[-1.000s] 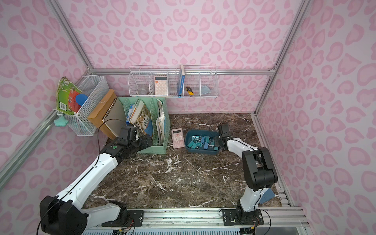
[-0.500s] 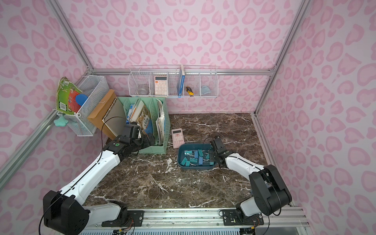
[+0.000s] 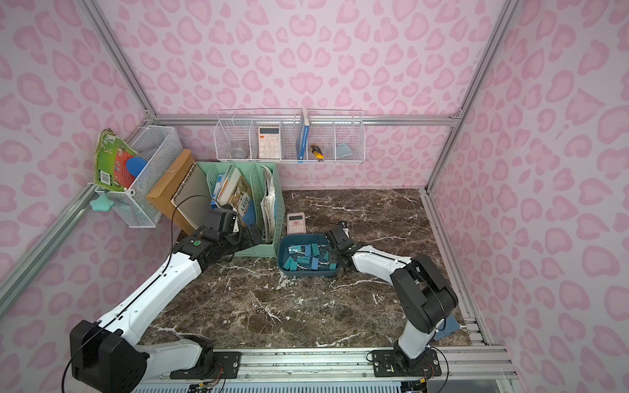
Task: Take out the binder clips from the storage box
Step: Move the storage box to the center of the board, then pick up the binder clip from the storage box.
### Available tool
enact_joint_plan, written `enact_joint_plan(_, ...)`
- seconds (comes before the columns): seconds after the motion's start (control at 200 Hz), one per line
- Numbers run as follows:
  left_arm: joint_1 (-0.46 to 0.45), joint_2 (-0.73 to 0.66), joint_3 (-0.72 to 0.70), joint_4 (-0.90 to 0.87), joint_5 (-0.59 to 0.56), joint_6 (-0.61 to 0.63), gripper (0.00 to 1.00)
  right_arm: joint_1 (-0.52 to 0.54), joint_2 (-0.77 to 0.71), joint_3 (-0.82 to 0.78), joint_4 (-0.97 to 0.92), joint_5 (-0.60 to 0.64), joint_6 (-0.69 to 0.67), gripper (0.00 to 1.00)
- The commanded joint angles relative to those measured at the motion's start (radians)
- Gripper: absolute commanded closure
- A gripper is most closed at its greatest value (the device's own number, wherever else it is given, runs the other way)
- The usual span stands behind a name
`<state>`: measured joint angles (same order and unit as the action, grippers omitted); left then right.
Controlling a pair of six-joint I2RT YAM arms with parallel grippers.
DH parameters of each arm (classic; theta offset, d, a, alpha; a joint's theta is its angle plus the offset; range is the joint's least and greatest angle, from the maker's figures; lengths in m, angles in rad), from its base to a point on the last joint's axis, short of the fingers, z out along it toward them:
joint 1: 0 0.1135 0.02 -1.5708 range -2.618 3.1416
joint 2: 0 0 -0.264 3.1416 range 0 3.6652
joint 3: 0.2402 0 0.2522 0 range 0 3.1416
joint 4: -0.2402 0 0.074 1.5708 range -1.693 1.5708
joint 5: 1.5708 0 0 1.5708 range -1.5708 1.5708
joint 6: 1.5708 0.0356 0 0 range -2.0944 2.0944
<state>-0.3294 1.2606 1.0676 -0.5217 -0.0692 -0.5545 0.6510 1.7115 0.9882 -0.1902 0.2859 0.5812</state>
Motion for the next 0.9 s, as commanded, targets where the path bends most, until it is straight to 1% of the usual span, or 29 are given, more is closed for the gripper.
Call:
enact_joint_plan(0.0,-0.016,-0.004,-0.001,-0.029,0.013,-0.020,0.01,0.006,0.002,0.010,-0.107,-0.025,0.002,0.82)
enact_joint_plan(0.035,-0.025,0.000,-0.001,-0.032,0.017,-0.023,0.01,0.007,-0.009,0.012,-0.109,-0.029,-0.004,0.74)
enact_joint_plan(0.105,-0.048,0.010,0.000,-0.039,0.013,-0.025,0.01,0.006,-0.032,0.024,-0.119,-0.031,-0.019,0.52)
enact_joint_plan(0.14,-0.058,0.017,0.001,-0.043,0.010,-0.025,0.01,0.006,-0.041,0.035,-0.124,-0.035,-0.030,0.47)
enact_joint_plan(0.2,-0.066,0.029,0.005,-0.049,0.008,-0.028,0.01,0.007,-0.052,0.058,-0.135,-0.046,-0.051,0.44)
enact_joint_plan(0.36,-0.068,0.049,0.010,-0.046,0.016,-0.035,0.01,0.032,-0.051,0.133,-0.162,-0.049,-0.082,0.46)
enact_joint_plan(0.44,-0.069,0.054,0.005,-0.046,0.020,-0.043,0.01,0.054,-0.027,0.184,-0.159,-0.074,-0.088,0.50)
enact_joint_plan(0.65,-0.069,0.037,-0.017,-0.053,0.011,-0.055,0.01,0.125,0.148,0.363,-0.199,-0.113,-0.087,0.59)
enact_joint_plan(0.725,-0.069,0.026,-0.021,-0.062,0.006,-0.055,0.01,0.134,0.206,0.435,-0.219,-0.139,-0.078,0.60)
enact_joint_plan(0.895,-0.069,-0.003,-0.045,-0.070,-0.006,-0.060,0.01,0.135,0.288,0.499,-0.236,-0.183,-0.048,0.61)
